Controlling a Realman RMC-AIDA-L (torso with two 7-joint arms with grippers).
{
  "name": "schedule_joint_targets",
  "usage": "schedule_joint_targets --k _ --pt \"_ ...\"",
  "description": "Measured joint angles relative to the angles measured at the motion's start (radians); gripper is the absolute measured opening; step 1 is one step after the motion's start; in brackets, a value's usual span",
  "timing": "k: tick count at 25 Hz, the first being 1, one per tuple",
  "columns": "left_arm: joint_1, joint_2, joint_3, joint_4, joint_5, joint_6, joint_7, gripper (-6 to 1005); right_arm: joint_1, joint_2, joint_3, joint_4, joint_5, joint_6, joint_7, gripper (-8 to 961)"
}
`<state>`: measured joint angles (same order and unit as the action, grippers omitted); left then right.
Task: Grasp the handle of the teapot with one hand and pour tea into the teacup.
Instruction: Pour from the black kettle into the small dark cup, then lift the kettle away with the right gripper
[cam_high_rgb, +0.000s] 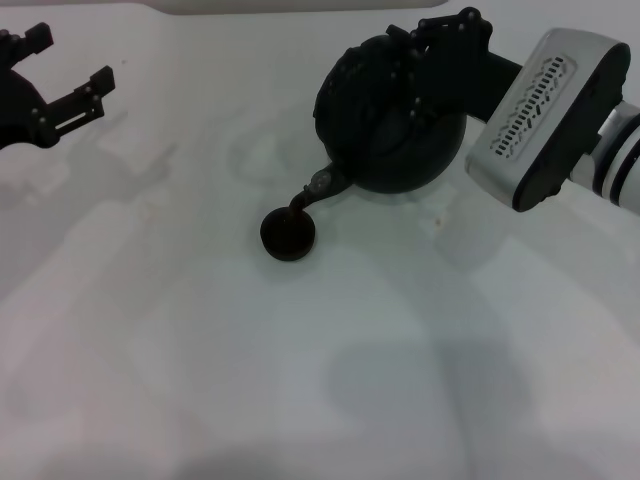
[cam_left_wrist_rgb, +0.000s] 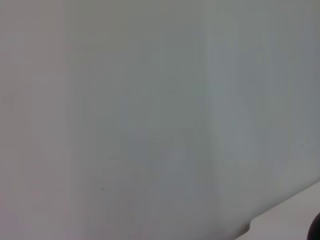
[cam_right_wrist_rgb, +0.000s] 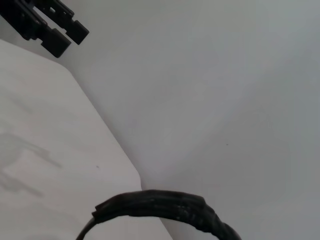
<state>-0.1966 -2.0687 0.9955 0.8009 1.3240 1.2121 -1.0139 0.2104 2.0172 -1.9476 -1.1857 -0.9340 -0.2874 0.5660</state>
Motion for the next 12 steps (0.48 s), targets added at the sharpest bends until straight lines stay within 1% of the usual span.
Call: schedule_joint_targets --k 8,12 --pt "-0.006 0.001 0.000 0.000 -0.001 -0.008 0.000 863 0.001 0.000 0.007 0.004 0.004 -0.007 0.004 117" --pt "-0.009 0.001 0.000 0.000 -0.002 -0.009 0.000 863 -0.007 -0.001 0.031 0.008 0.017 -0.048 0.008 117"
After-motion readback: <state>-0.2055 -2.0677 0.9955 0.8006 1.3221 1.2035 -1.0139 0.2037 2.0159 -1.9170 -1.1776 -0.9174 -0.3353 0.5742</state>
